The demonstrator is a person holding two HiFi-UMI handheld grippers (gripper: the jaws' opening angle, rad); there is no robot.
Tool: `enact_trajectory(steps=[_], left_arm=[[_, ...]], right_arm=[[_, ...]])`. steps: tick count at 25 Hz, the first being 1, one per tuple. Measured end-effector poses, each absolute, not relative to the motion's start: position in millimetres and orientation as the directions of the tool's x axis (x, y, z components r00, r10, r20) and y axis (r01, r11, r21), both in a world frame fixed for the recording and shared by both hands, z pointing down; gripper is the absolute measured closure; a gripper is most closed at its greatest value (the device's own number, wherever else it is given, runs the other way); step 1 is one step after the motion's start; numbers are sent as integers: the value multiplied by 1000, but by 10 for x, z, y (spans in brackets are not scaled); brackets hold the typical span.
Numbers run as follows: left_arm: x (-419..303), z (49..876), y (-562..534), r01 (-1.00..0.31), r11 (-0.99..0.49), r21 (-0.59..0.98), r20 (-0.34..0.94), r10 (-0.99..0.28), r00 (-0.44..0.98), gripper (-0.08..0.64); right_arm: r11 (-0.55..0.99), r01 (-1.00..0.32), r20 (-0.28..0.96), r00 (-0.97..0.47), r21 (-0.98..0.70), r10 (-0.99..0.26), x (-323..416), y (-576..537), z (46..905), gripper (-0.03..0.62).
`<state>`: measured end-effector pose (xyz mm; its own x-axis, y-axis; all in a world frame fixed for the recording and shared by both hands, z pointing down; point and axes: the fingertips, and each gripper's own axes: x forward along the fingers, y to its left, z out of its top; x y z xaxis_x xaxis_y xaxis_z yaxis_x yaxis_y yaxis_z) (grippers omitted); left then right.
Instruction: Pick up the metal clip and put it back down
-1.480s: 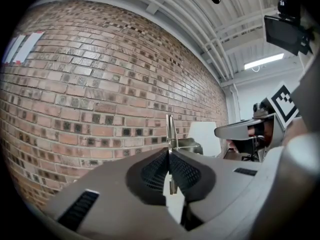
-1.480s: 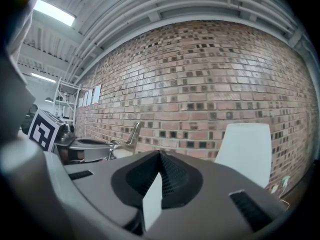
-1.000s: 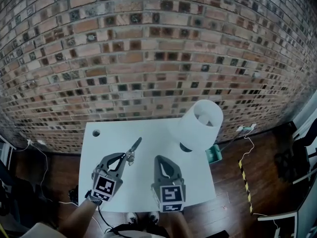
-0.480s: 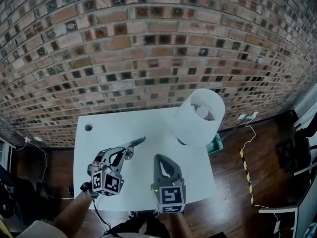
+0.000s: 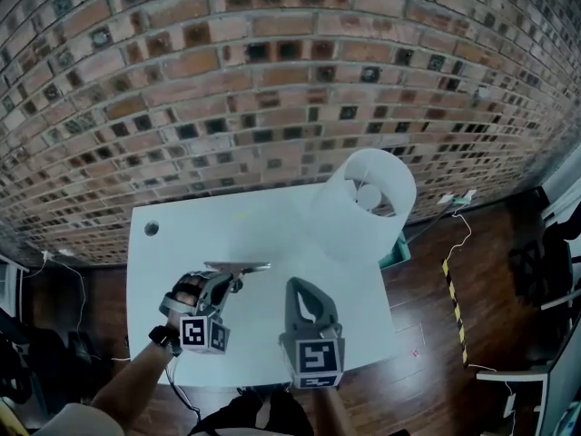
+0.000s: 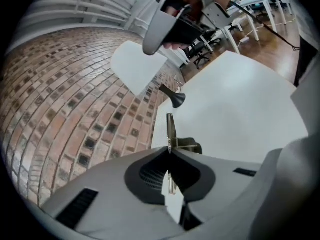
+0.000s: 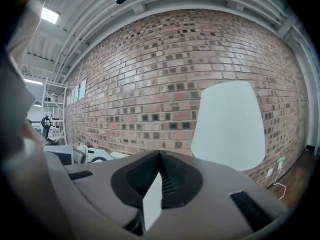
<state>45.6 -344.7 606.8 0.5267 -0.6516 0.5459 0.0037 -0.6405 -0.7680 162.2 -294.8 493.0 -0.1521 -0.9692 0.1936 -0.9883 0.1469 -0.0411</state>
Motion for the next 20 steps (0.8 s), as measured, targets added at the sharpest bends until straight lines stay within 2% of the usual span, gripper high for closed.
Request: enact_trajectory(steps=[6, 13, 20], left_arm=[[467, 6487, -3502, 128, -622, -772, 594, -636, 493, 532], [481, 6784, -3528, 197, -698, -688, 695, -557, 454, 532], [463, 6984, -3583, 240, -699, -673, 719, -544, 433, 532]], right_arm=[[127, -991, 209, -135, -51, -969, 1749, -2955, 5044, 607], [113, -992, 231, -125, -63, -965, 1823, -2961, 5209, 607], [103, -991, 249, -121, -84, -961, 1889, -3011, 5335, 607]])
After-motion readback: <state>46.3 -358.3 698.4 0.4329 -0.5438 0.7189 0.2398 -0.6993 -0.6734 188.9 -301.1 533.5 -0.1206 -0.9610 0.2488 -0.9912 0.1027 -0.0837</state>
